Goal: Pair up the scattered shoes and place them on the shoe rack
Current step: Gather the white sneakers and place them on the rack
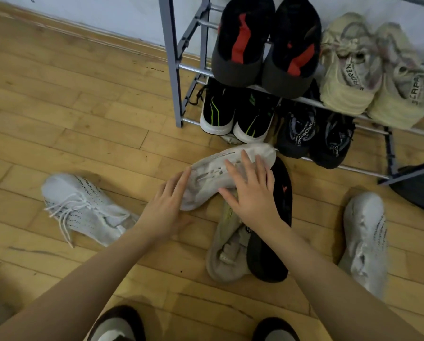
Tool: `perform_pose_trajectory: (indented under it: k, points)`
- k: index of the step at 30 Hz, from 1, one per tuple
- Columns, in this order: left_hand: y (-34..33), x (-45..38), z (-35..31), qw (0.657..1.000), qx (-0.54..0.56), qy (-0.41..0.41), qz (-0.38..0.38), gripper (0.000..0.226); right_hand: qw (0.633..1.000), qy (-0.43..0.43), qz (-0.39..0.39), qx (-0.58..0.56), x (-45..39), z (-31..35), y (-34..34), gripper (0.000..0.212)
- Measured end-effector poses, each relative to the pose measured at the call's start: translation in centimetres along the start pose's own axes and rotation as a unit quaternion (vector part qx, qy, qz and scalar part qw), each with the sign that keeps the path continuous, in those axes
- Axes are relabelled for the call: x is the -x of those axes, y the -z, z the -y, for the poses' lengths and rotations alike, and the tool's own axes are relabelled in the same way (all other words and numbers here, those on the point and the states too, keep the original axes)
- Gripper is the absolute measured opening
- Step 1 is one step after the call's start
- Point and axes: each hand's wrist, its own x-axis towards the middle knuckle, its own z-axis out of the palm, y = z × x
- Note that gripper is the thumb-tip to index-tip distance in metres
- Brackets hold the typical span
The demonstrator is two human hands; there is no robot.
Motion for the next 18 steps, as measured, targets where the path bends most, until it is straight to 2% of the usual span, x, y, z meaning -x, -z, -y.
perform_pose_trajectory:
  k: [4, 8, 10, 13, 18]
  points:
    - [-0.2, -1.7, 0.1, 0.999, -0.004, 0.044, -0.012, 0.104, 0.998, -0.046, 0.021, 0.030, 0.7, -0.5, -0.8, 0.061]
    - [0.5, -1.2, -1.1, 0.999, -0.025, 0.021, -0.032, 0.095, 0.997, -0.069, 0.016, 0.035, 0.6, -0.3, -0.7, 0.058]
    - [0.6, -0.1, -2.3, 0.998, 0.025, 0.015, -0.052, 0.090, 0.996, -0.094, 0.006, -0.008, 1.0, 0.0, -0.5, 0.056]
    - [0.9, 0.9, -4.1, 0.984, 0.154, 0.026, -0.082, 0.084, 0.984, -0.113, -0.009, -0.140, 2.5, 0.6, 0.1, 0.052]
    - [1.8, 2.0, -7.0, 0.979, 0.156, -0.001, -0.130, 0.078, 0.969, -0.115, -0.043, -0.215, 4.1, 0.6, 2.3, 0.049]
